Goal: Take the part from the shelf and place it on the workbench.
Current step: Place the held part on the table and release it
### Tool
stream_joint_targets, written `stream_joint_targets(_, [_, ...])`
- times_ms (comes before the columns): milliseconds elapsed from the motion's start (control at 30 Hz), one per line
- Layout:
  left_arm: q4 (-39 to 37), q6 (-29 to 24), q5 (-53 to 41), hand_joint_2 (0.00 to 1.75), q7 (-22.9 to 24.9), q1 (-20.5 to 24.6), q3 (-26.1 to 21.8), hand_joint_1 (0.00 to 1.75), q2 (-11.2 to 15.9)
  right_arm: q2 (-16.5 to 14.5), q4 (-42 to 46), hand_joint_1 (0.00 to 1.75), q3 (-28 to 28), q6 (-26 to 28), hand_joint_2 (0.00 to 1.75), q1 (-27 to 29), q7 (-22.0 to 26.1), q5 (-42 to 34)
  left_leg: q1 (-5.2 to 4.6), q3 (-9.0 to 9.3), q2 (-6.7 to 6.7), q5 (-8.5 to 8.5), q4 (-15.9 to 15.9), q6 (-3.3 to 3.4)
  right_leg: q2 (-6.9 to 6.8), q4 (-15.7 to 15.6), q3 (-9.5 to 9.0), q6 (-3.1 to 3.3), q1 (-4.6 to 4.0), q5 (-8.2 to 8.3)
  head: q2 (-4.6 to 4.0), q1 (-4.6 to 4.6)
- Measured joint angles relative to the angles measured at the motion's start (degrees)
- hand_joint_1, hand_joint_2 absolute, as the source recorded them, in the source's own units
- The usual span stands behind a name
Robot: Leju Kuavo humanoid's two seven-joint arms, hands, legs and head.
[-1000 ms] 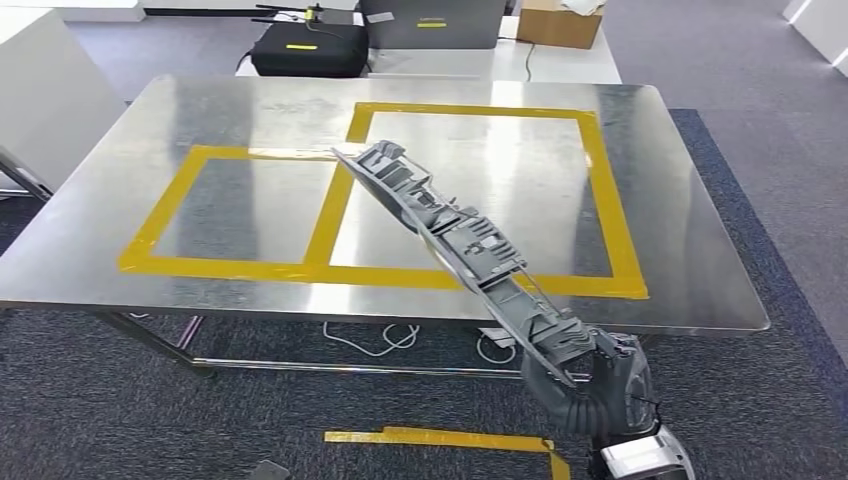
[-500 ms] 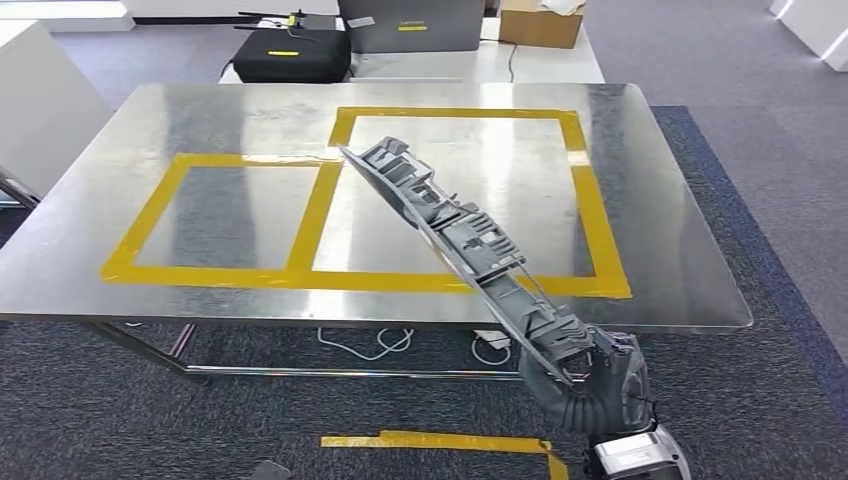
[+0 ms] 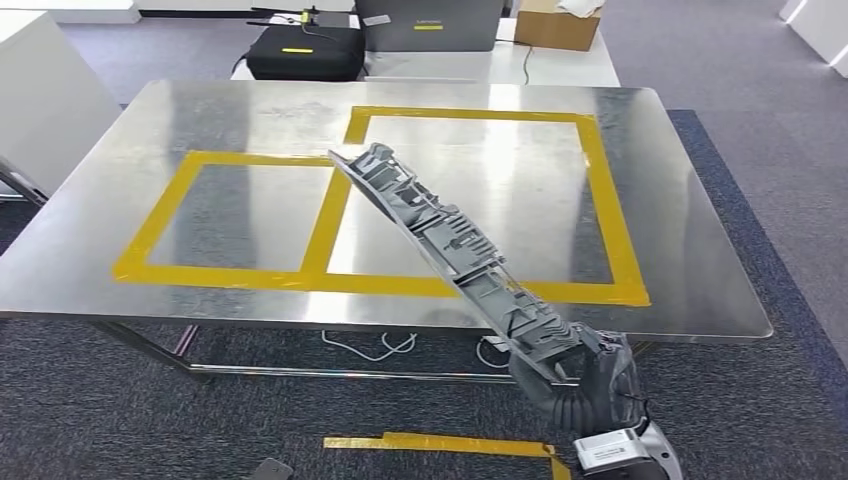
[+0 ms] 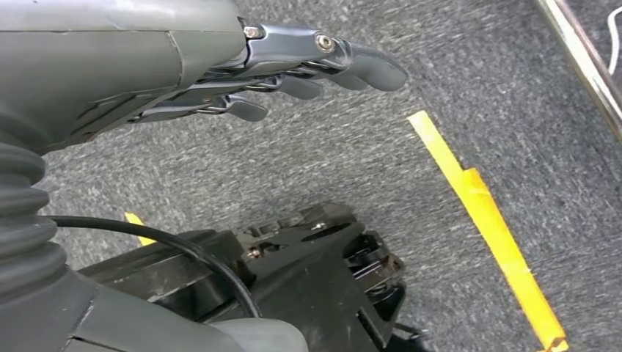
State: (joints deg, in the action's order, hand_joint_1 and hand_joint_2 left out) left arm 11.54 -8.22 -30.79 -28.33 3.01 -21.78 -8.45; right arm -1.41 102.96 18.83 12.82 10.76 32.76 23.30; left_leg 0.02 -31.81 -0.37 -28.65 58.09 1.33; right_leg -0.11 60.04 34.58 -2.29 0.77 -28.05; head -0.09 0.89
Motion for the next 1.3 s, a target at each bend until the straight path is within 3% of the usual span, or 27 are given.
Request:
stream_joint_targets(167, [0.0, 0.0, -0.4, 1.75, 0.1, 0.2, 0.0, 0.0, 0.0, 0.0, -0.4, 1.75, 0.5, 0.4, 1.75, -0.3, -0.4, 0.5, -0.07, -0.31, 0.15, -1.12, 1.3, -1.37, 0.16, -1.8, -1.32, 1.44, 0.03, -0.56, 0.0, 0.17])
stream_joint_targets(233, [0.0, 0.0, -0.5, 1.75, 0.1, 0.3, 0.0, 0.0, 0.0, 0.0, -0.6, 1.75, 0.9, 0.5, 1.75, -0.5, -0.4, 0.5, 0.08, -2.64, 0.16, -3.62, 6.4, -2.03, 0.05, -1.9, -1.83, 2.14, 0.16, -0.87, 0.0, 0.32])
stream_joint_targets(300, [0.0, 0.0, -0.5, 1.75, 0.1, 0.3, 0.0, 0.0, 0.0, 0.0, -0.8, 1.75, 1.2, 0.6, 1.75, -0.6, -0.4, 0.5, 0.18, -6.68, 0.17, -6.27, 14.0, -2.33, 0.04, -1.9, -2.27, 2.51, 0.1, -1.32, 0.0, 0.38])
stream_joint_targets(333, [0.0, 0.0, -0.6, 1.75, 0.1, 0.2, 0.0, 0.0, 0.0, 0.0, -0.9, 1.75, 1.2, 0.6, 1.75, -0.6, -0.4, 0.5, 0.19, -8.09, 0.17, -6.44, 16.3, -2.33, 0.09, -1.9, -2.56, 2.56, 0.07, -1.55, 0.0, 0.38])
stream_joint_targets(367, [0.0, 0.0, -0.6, 1.75, 0.1, 0.2, 0.0, 0.0, 0.0, 0.0, -1.1, 1.75, 1.2, 0.6, 1.75, -0.6, -0.4, 0.5, 0.19, -8.57, 0.17, -5.51, 16.5, -2.23, 0.16, -1.9, -2.92, 2.56, 0.03, -1.81, 0.0, 0.39])
stream_joint_targets(400, [0.0, 0.1, -0.6, 1.75, 0.1, 0.2, 0.0, 0.0, 0.0, 0.0, -1.2, 1.75, 1.3, 0.6, 1.75, -0.6, -0.4, 0.5, 0.17, -7.96, 0.17, -3.53, 14.5, -2.01, 0.25, -1.9, -3.35, 2.51, 0.0, -2.08, 0.0, 0.38])
stream_joint_targets(467, [0.0, 0.1, -0.6, 1.75, 0.1, 0.2, 0.0, 0.0, 0.0, 0.0, -1.3, 1.75, 1.3, 0.7, 1.75, -0.6, -0.5, 0.5, -0.02, -5.06, 0.16, 0.73, 7.3, -1.16, 0.36, -2.0, -3.98, 2.29, -0.11, -2.69, 0.0, 0.36])
stream_joint_targets(500, [0.0, 0.1, -0.7, 1.75, 0.1, 0.2, 0.0, 0.0, 0.1, 0.0, -1.3, 1.75, 1.4, 0.8, 1.75, -0.6, -0.5, 0.5, -0.18, -3.7, 0.18, 1.74, 4.2, -0.7, 0.42, -2.0, -4.22, 2.02, -0.18, -2.98, 0.0, 0.35])
stream_joint_targets(567, [0.0, 0.2, -0.7, 1.75, 0.1, 0.3, 0.0, 0.0, 0.1, 0.0, -1.4, 1.75, 1.5, 1.0, 1.75, -0.7, -0.5, 0.5, -0.48, -2.6, 0.22, 1.5, 1.5, -0.11, 0.4, -2.0, -4.36, 1.19, -0.22, -3.12, 0.0, 0.32])
stream_joint_targets(667, [0.0, 0.2, -0.8, 1.75, 0.1, 0.2, 0.0, 0.0, 0.0, 0.0, -1.4, 1.75, 1.5, 1.2, 1.75, -0.7, -0.6, 0.6, -0.21, -1.49, 0.13, 1.1, 0.1, 0.43, 0.31, -1.1, -4.42, -0.13, -0.14, -3.24, 0.0, 0.25])
stream_joint_targets(733, [0.0, 0.2, -0.9, 1.75, 0.1, 0.3, 0.0, 0.0, 0.0, 0.0, -1.4, 1.75, 1.6, 1.4, 1.75, -0.8, -0.6, 0.9, 0.04, -0.63, 0.08, 0.91, -0.4, 0.79, 0.29, 3.2, -1.92, -0.51, -0.08, -5.13, 0.0, 0.03])
stream_joint_targets(800, [0.0, 0.2, -1.1, 1.75, 0.1, 0.4, 0.0, 0.0, 0.0, 0.0, -1.5, 1.75, 1.7, 2.1, 1.75, -0.9, -0.8, 2.0, 0.04, -0.23, 0.09, 0.49, -0.4, 1.01, 0.29, 10.3, 2.65, -0.7, -0.06, -7.63, 0.0, -0.09])
stream_joint_targets(833, [0.0, 0.2, -1.3, 1.75, 0.2, 0.4, 0.0, 0.0, 0.0, 0.0, -1.6, 1.75, 1.8, 2.7, 1.75, -1.0, -1.1, 3.1, 0.03, 0.05, 0.09, 0.24, -0.3, 1.02, 0.28, 12.7, 4.61, -0.78, -0.04, -8.07, 0.0, -0.07])
stream_joint_targets(867, [0.0, 0.1, -1.5, 1.75, 0.3, 0.3, 0.0, 0.0, -0.1, 0.0, -1.7, 1.75, 1.8, 3.4, 1.75, -1.0, -1.7, 4.7, 0.04, 0.42, 0.09, -0.05, -0.3, 0.98, 0.27, 13.3, 5.73, -0.89, -0.03, -7.43, 0.0, -0.09])
stream_joint_targets(900, [0.0, 0.1, -1.9, 1.75, 0.4, 0.3, 0.0, 0.0, -0.1, 0.0, -2.0, 1.75, 2.0, 4.3, 1.75, -1.3, -2.6, 6.8, 0.08, 0.92, 0.07, -0.42, -0.3, 0.9, 0.24, 11.8, 5.82, -0.92, -0.02, -5.59, 0.0, -0.1])
stream_joint_targets(967, [0.0, 0.0, -2.9, 1.75, 1.0, 0.4, 0.0, 0.0, -0.1, 0.1, -3.0, 1.75, 2.6, 6.6, 1.75, -2.7, -5.8, 13.2, 0.14, 2.08, 0.06, -1.29, -0.3, 0.51, 0.15, 5.2, 3.97, -0.77, -0.03, -0.47, 0.0, -0.12])
stream_joint_targets(1033, [0.0, 0.2, -4.5, 1.75, 1.7, 0.9, 0.2, 0.0, -0.2, 0.2, -5.3, 1.75, 3.9, 9.5, 1.75, -5.7, -10.7, 22.8, 0.05, 2.49, 0.2, -1.99, 0.0, -0.13, 0.04, 0.2, 2.44, -0.08, -0.23, 1.38, 0.0, -0.04])
stream_joint_targets(1067, [0.0, 0.3, -5.2, 1.75, 2.0, 1.2, 0.4, 0.0, -0.3, 0.3, -6.8, 1.75, 4.8, 10.8, 1.75, -7.7, -13.4, 27.5, -0.03, 2.48, 0.31, -2.2, 0.1, -0.45, 0.02, -0.4, 2.23, 0.45, -0.35, 1.06, 0.0, 0.01])
stream_joint_targets(1133, [0.1, 0.5, -6.4, 1.75, 2.7, 1.9, 0.8, 0.0, -0.4, 0.4, -10.4, 1.75, 6.2, 12.2, 1.75, -11.8, -18.2, 34.4, -0.16, 2.45, 0.43, -2.53, 0.3, -0.44, 0.05, -0.7, 1.85, 1.08, -0.32, 1.41, 0.0, 0.17])
stream_joint_targets(1233, [0.1, 0.6, -7.2, 1.75, 3.3, 2.7, 1.3, 0.0, -0.4, 0.5, -15.4, 1.75, 7.6, 13.0, 1.75, -17.5, -22.4, 39.8, -0.22, 2.71, 0.44, -2.6, -0.1, 0.25, 0.19, -0.8, 1.75, 1.13, -0.26, 1.41, 0.0, 0.26])
stream_joint_targets(1300, [0.2, 0.7, -7.5, 1.75, 3.4, 3.1, 1.5, 0.0, -0.4, 0.5, -18.2, 1.75, 8.5, 13.1, 1.75, -20.7, -23.6, 41.4, -0.22, 2.91, 0.43, -2.57, -0.5, 0.28, 0.22, -0.8, 1.75, 1.34, -0.31, 1.26, 0.0, 0.27])
